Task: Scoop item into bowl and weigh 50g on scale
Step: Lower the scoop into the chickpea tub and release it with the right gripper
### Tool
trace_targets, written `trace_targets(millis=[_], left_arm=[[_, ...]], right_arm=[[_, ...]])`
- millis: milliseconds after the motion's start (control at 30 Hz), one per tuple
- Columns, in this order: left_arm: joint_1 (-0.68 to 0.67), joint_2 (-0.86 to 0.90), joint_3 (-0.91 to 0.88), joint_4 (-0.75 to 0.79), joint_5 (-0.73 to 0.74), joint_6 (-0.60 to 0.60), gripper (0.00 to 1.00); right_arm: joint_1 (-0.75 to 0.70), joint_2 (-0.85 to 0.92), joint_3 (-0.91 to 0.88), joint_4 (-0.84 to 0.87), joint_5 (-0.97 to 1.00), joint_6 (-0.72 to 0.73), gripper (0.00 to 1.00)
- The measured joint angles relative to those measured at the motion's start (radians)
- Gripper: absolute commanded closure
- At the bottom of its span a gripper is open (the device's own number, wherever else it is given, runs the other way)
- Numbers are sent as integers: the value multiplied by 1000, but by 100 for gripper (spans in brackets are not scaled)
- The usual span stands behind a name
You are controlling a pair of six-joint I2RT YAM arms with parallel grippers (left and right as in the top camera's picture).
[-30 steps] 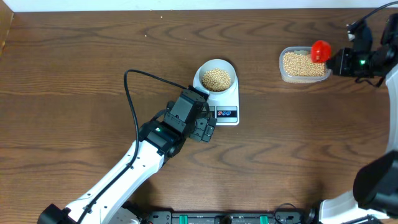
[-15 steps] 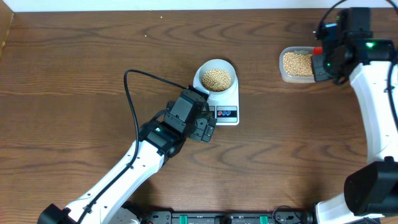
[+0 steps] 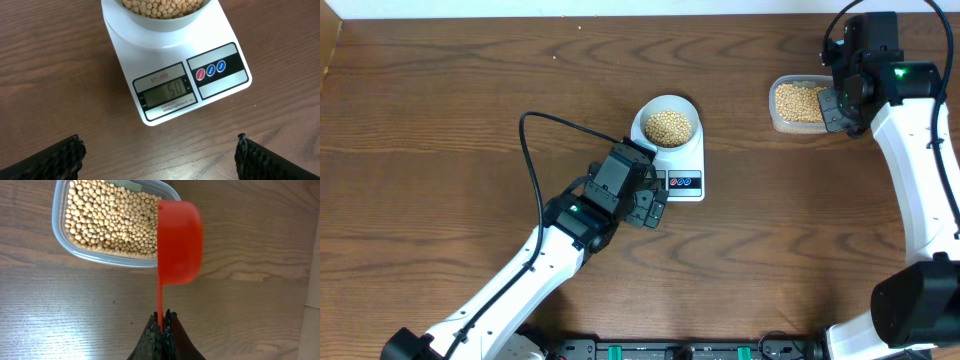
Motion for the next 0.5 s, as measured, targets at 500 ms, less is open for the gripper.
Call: trace_targets(millis=[500], left_arm=[[0,0,0,0,0,0,2]], right_arm=[[0,0,0,9,-103,1,99]])
